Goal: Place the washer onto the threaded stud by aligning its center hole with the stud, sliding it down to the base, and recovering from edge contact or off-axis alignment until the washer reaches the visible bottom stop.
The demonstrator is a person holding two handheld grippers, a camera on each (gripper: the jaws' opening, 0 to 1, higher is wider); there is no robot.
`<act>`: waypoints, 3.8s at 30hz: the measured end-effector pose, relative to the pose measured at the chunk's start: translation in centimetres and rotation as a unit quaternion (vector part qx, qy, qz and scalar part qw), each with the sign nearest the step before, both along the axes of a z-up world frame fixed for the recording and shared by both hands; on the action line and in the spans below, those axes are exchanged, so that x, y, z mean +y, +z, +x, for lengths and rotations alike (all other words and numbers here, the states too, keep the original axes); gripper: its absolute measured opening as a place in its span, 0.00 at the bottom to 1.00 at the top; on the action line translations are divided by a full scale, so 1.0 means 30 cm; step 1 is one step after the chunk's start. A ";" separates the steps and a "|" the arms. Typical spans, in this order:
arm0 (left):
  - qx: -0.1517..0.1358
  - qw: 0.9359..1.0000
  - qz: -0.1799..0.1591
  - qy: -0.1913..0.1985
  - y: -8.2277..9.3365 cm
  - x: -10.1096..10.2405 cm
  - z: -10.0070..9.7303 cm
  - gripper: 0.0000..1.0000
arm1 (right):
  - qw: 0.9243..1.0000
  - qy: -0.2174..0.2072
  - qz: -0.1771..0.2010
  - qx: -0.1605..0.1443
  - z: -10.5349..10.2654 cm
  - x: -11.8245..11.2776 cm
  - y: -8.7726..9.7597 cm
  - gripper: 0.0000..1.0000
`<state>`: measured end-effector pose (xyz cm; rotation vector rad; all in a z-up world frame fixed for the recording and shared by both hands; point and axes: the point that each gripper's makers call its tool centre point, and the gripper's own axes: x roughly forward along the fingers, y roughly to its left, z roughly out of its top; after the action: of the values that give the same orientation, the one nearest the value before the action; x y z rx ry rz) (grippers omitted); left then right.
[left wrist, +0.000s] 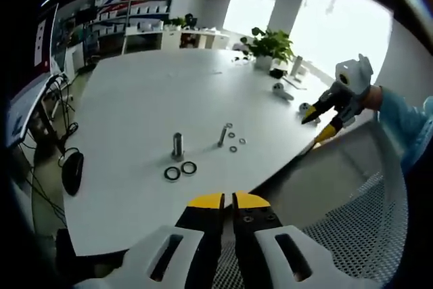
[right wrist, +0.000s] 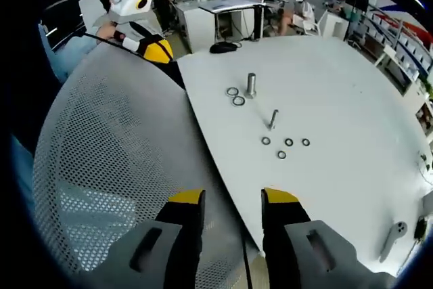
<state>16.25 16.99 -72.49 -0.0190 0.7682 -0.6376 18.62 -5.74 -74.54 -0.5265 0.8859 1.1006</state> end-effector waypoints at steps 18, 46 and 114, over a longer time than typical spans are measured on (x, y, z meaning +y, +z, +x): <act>0.015 1.000 -0.005 0.001 -0.014 0.004 -0.017 0.04 | 1.000 0.014 -0.013 0.016 0.237 0.020 0.000 0.33; 0.007 0.999 -0.019 0.025 -0.002 0.014 -0.002 0.04 | 0.993 0.101 -0.063 0.019 0.255 0.113 -0.209 0.31; 0.030 0.999 -0.022 0.025 -0.019 0.015 -0.011 0.05 | 0.973 0.115 -0.198 0.037 0.390 0.128 -0.444 0.14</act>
<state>15.92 17.42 -73.07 -0.0970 0.8084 -0.6087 30.32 -1.90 -87.85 -0.9426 1.1400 1.1607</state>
